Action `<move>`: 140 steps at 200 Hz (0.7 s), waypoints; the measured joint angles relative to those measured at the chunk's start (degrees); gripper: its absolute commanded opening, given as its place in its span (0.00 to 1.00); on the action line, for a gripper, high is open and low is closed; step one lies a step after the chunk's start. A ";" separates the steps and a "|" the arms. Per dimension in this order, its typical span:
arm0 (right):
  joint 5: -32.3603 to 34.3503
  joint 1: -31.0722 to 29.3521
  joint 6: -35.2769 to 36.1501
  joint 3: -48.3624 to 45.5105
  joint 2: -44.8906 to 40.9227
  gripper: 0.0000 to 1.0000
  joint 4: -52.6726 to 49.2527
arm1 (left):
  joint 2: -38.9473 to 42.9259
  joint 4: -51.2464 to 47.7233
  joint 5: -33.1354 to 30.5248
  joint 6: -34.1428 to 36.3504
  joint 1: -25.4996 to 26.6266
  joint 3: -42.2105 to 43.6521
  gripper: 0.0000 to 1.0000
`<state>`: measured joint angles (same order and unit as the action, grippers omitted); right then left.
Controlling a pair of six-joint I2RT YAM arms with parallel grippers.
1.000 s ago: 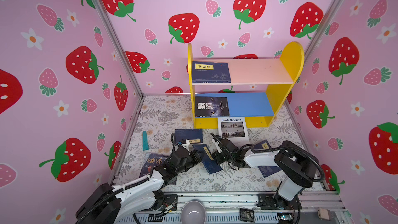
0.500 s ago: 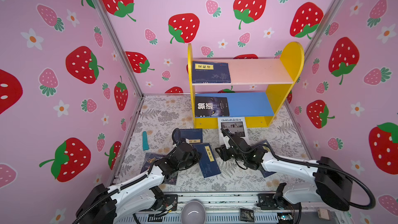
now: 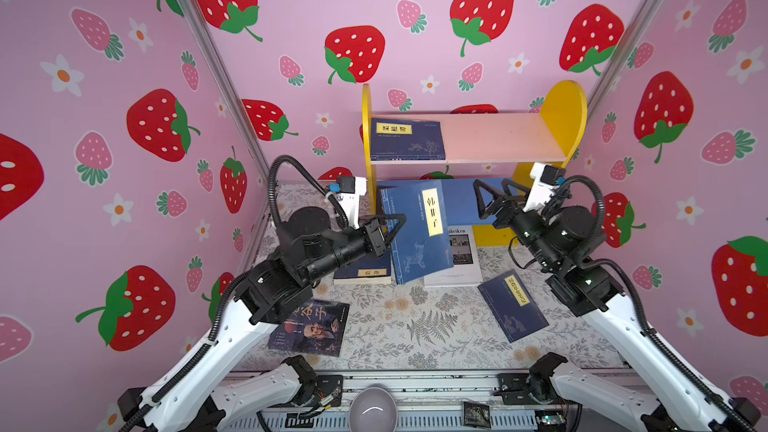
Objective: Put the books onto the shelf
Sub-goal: 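Raise the navy book upright above the shelf with both grippers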
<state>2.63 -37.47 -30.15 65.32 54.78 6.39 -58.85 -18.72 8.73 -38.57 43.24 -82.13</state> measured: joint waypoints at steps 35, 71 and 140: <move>-5.55 0.92 -1.14 5.53 1.09 1.00 3.19 | -7.69 5.25 -5.66 8.02 -0.28 -13.75 0.00; -16.13 1.66 -5.90 6.08 5.49 1.00 9.53 | -17.05 15.37 -12.41 9.64 -1.84 -19.39 0.00; -31.32 2.71 -25.53 4.02 20.20 1.00 31.63 | -22.51 33.77 -20.24 3.32 -3.58 -13.88 0.00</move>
<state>-28.69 -34.76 -55.68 69.34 74.98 38.02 -81.36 15.05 -11.51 -35.24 39.66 -96.01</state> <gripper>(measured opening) 0.996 0.111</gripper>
